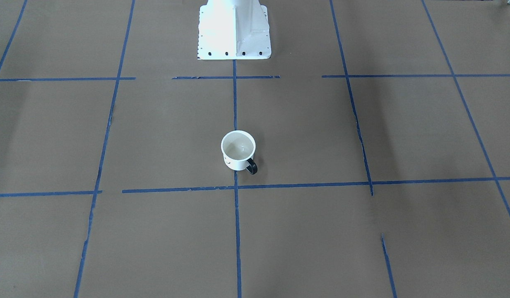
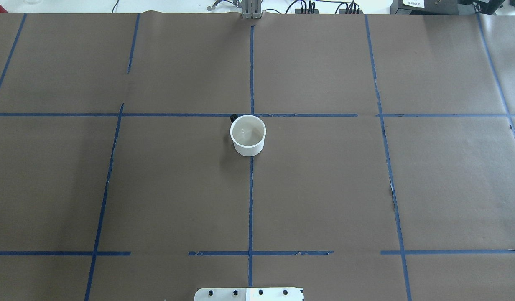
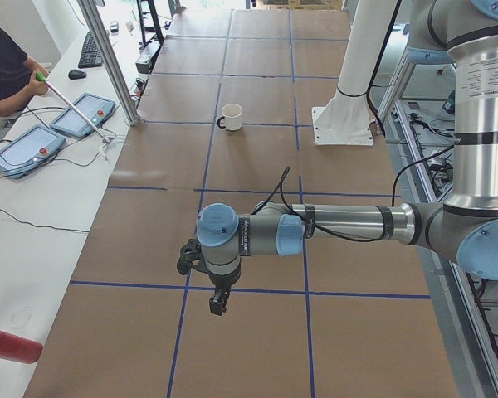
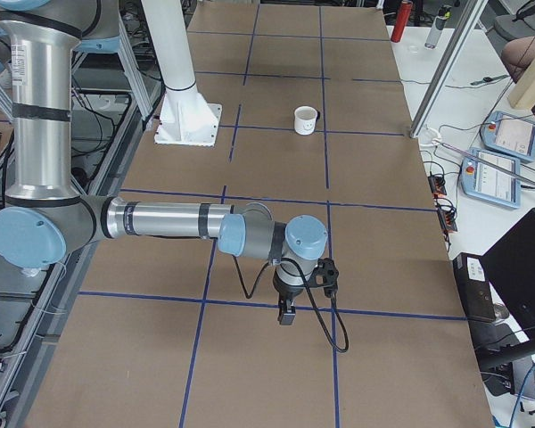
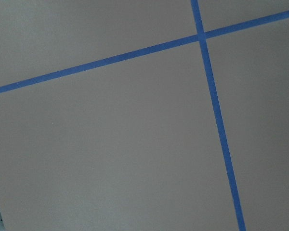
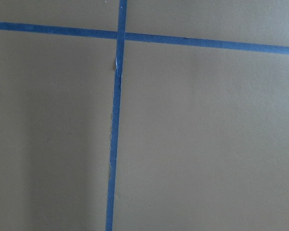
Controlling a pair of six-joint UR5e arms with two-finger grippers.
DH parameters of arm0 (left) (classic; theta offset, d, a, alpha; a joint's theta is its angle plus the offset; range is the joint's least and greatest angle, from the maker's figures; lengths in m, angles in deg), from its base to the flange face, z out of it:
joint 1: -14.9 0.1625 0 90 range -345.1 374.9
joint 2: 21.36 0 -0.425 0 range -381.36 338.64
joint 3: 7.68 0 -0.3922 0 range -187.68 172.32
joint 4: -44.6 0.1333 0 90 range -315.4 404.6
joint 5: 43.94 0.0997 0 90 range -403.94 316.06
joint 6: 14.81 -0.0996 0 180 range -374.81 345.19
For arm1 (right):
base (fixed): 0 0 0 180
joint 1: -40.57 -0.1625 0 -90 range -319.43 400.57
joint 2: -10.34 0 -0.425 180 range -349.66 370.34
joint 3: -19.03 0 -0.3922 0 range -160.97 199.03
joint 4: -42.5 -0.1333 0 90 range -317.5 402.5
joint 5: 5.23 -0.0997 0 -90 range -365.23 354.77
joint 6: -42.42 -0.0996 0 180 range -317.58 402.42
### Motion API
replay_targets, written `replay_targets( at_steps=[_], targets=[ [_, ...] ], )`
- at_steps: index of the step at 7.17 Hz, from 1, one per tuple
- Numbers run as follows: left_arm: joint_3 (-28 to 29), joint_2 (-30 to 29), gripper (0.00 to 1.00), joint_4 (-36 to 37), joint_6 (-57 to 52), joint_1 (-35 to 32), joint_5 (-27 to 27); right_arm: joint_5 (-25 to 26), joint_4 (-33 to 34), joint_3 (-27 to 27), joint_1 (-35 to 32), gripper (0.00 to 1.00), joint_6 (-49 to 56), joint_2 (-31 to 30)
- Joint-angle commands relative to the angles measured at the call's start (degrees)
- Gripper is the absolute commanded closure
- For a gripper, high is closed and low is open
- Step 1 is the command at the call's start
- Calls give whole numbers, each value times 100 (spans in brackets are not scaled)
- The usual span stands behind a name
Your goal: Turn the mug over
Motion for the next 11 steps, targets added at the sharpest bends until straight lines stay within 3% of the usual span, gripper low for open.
replay_targets(
  at_steps=[1, 5, 11],
  targets=[
    [-14, -16, 0, -42, 27, 5, -131, 0, 0, 0, 0, 0, 0, 0],
    [-303, -191, 0, 97, 27, -39, -43, 0, 0, 0, 0, 0, 0, 0],
    [-103, -183, 0, 142, -17, -215, -52, 0, 0, 0, 0, 0, 0, 0]
  ],
)
